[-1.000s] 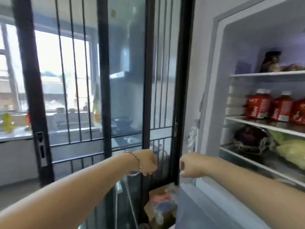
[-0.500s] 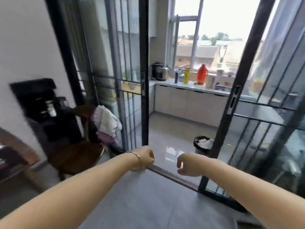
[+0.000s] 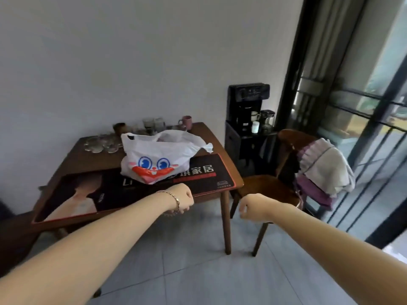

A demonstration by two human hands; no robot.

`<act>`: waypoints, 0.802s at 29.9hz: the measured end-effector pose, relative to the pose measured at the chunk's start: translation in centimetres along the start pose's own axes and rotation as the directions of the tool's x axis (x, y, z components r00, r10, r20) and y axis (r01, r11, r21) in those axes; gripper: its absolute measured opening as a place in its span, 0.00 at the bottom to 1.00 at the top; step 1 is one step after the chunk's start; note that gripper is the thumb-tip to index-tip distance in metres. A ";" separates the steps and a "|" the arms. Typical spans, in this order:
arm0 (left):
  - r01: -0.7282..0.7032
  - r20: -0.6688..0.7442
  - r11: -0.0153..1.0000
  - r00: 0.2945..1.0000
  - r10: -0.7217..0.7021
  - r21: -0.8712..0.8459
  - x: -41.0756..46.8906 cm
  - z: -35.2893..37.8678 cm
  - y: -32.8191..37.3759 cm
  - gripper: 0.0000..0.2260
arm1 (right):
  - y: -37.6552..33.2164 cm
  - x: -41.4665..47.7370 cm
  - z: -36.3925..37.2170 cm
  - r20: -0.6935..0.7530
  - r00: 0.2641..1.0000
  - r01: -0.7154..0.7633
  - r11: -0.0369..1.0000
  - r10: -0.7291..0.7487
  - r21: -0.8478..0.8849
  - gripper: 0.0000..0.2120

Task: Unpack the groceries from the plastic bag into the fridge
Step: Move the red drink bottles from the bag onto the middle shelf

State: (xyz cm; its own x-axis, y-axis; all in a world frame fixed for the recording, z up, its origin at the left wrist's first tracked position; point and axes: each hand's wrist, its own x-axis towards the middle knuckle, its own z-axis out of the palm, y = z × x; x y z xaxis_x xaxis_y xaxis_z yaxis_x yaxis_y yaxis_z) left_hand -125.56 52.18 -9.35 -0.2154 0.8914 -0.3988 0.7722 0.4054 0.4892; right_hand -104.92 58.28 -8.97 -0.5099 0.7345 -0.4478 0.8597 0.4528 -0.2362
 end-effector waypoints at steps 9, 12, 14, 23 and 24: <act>0.172 -0.179 0.979 0.965 -0.190 -0.112 11.8 -8.6 -8.7 0.11 | -5.3 20.4 -5.8 0.018 0.967 0.256 0.965 -0.256 -0.060 0.13; 0.205 -0.239 0.971 0.944 -0.229 -0.122 16.3 -11.6 -9.5 0.11 | -5.8 26.8 -8.1 0.028 0.953 0.303 0.949 -0.302 -0.086 0.13; 0.212 -0.280 0.967 0.928 -0.244 -0.141 18.8 -13.2 -9.5 0.11 | -6.0 30.0 -9.5 0.001 0.947 0.319 0.941 -0.321 -0.112 0.12; 0.133 -0.414 0.986 0.896 -0.161 -0.096 29.9 -16.5 -12.6 0.16 | -9.5 44.2 -11.9 -0.117 0.914 0.388 0.921 -0.390 -0.036 0.17; 0.116 -0.420 0.992 0.899 -0.124 -0.045 31.0 -16.6 -13.1 0.17 | -9.9 45.4 -11.5 -0.117 0.908 0.399 0.916 -0.402 -0.044 0.19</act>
State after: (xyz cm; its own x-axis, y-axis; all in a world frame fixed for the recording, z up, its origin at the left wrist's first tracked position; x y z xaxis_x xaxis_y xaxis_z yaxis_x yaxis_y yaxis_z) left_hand -152.31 77.86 -15.25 -0.5404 0.8362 -0.0937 0.7143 0.5148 0.4742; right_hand -136.92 92.95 -17.07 -0.8118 0.5445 -0.2108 0.5825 0.7300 -0.3574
